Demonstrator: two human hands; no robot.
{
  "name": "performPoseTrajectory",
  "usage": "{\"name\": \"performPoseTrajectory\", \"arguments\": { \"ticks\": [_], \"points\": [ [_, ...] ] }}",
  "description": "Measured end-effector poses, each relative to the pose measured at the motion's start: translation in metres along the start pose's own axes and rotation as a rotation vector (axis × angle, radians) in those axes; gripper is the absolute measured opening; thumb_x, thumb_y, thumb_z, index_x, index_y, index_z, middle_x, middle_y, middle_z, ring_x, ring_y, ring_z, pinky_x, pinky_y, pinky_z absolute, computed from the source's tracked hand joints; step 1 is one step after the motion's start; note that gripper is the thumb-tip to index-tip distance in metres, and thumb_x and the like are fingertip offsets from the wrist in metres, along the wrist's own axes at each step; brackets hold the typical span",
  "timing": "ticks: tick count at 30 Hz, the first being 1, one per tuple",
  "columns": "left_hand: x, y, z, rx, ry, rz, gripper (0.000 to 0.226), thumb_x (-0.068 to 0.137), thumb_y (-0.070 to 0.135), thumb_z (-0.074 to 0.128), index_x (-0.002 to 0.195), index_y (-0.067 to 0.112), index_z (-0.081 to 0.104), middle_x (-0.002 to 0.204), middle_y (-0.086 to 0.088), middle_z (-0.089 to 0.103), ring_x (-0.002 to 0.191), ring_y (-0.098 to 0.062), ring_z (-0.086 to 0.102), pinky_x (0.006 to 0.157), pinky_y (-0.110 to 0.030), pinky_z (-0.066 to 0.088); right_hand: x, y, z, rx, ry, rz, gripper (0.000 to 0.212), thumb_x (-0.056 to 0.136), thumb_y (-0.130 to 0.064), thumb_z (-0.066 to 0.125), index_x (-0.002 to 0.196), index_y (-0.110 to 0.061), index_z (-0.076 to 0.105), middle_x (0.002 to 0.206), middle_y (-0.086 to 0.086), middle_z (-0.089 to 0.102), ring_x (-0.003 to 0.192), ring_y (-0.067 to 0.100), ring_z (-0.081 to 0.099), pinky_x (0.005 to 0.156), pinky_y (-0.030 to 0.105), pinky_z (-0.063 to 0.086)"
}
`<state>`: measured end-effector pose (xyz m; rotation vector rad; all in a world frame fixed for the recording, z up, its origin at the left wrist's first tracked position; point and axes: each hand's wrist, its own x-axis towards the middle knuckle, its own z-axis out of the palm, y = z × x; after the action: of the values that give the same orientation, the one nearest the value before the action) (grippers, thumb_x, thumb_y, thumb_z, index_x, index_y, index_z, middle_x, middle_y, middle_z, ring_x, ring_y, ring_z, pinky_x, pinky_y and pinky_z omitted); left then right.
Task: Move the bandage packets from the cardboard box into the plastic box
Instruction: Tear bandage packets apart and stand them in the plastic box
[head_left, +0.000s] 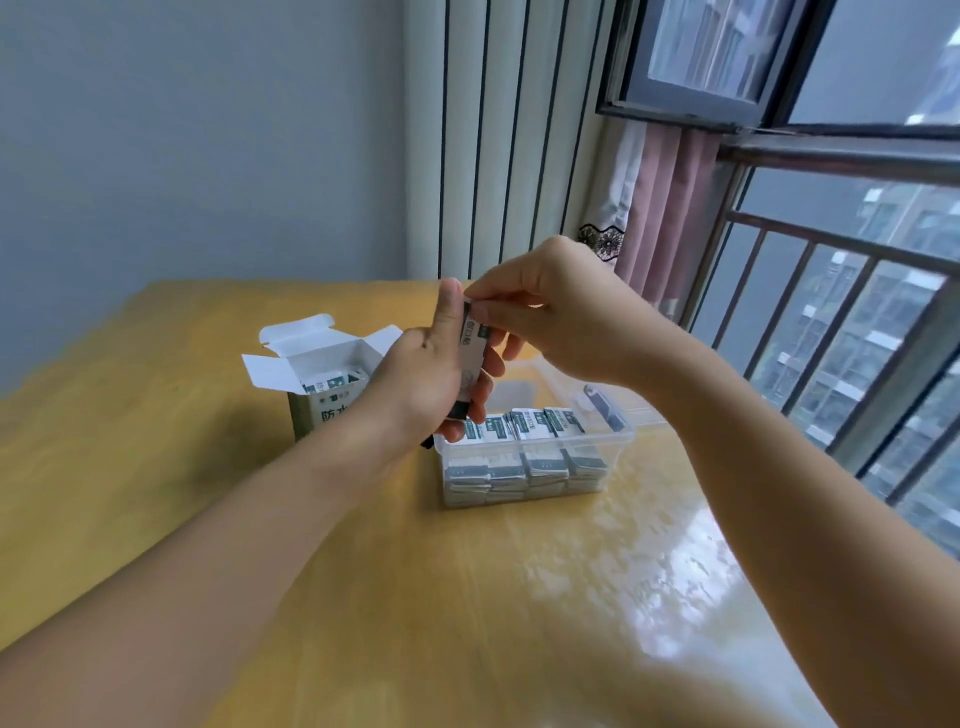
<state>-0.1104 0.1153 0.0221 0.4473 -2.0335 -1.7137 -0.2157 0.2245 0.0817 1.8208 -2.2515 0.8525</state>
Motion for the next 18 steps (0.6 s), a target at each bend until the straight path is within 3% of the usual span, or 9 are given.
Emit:
{"name": "performPoseTrajectory", "arguments": {
  "ticks": [5, 9, 12, 14, 16, 18],
  "points": [
    [-0.004, 0.004, 0.005, 0.022, -0.059, 0.044, 0.083, 0.096, 0.07, 0.018, 0.089, 0.005, 0.069, 0.065, -0.008, 0.067, 0.055, -0.019, 0.063, 0.048, -0.029, 0.046, -0.009, -0.003, -0.006, 0.007, 0.03, 0.005, 0.014, 0.094, -0.013, 0.066, 0.101, -0.015, 0.078, 0.079, 0.002, 0.075, 0.063, 0.01, 0.07, 0.063, 0.029, 0.06],
    [-0.003, 0.004, 0.003, 0.161, -0.16, 0.047, 0.091, 0.084, 0.078, 0.012, 0.102, 0.013, 0.072, 0.094, -0.014, 0.075, 0.088, -0.026, 0.073, 0.063, -0.035, 0.061, -0.014, 0.007, -0.029, 0.068, -0.016, 0.047, 0.013, 0.093, -0.011, 0.066, 0.095, -0.019, 0.075, 0.073, -0.003, 0.07, 0.054, 0.001, 0.058, 0.054, 0.015, 0.05],
    [0.002, -0.002, -0.003, 0.403, -0.061, 0.299, 0.087, 0.086, 0.078, 0.013, 0.101, 0.017, 0.072, 0.095, -0.001, 0.073, 0.097, -0.018, 0.068, 0.078, -0.037, 0.057, -0.004, 0.039, -0.054, -0.001, -0.174, 0.225, 0.016, 0.091, -0.015, 0.068, 0.088, -0.03, 0.074, 0.074, 0.0, 0.071, 0.059, 0.008, 0.053, 0.058, 0.022, 0.048],
    [0.005, -0.008, -0.008, 0.635, -0.07, 0.514, 0.079, 0.089, 0.081, 0.016, 0.083, 0.022, 0.068, 0.082, 0.005, 0.068, 0.085, -0.008, 0.063, 0.074, -0.037, 0.05, 0.002, 0.064, -0.058, -0.074, -0.334, 0.345, 0.015, 0.09, -0.016, 0.07, 0.088, -0.029, 0.076, 0.07, -0.003, 0.068, 0.06, 0.011, 0.051, 0.059, 0.025, 0.047],
    [0.006, -0.016, -0.008, 0.871, -0.166, 0.569, 0.073, 0.084, 0.084, 0.013, 0.073, 0.03, 0.061, 0.077, 0.01, 0.063, 0.081, -0.005, 0.057, 0.075, -0.037, 0.047, 0.007, 0.08, -0.052, -0.106, -0.448, 0.421, 0.012, 0.09, -0.014, 0.07, 0.095, -0.022, 0.078, 0.071, -0.001, 0.067, 0.059, 0.01, 0.047, 0.055, 0.021, 0.043],
    [0.007, -0.024, -0.005, 0.997, -0.25, 0.539, 0.085, 0.08, 0.089, 0.006, 0.089, 0.032, 0.069, 0.093, 0.01, 0.068, 0.093, -0.011, 0.059, 0.088, -0.041, 0.048, 0.009, 0.089, -0.039, -0.107, -0.526, 0.45, 0.012, 0.09, -0.014, 0.07, 0.096, -0.02, 0.078, 0.073, 0.001, 0.066, 0.058, 0.008, 0.046, 0.054, 0.018, 0.041]
  ]
}}
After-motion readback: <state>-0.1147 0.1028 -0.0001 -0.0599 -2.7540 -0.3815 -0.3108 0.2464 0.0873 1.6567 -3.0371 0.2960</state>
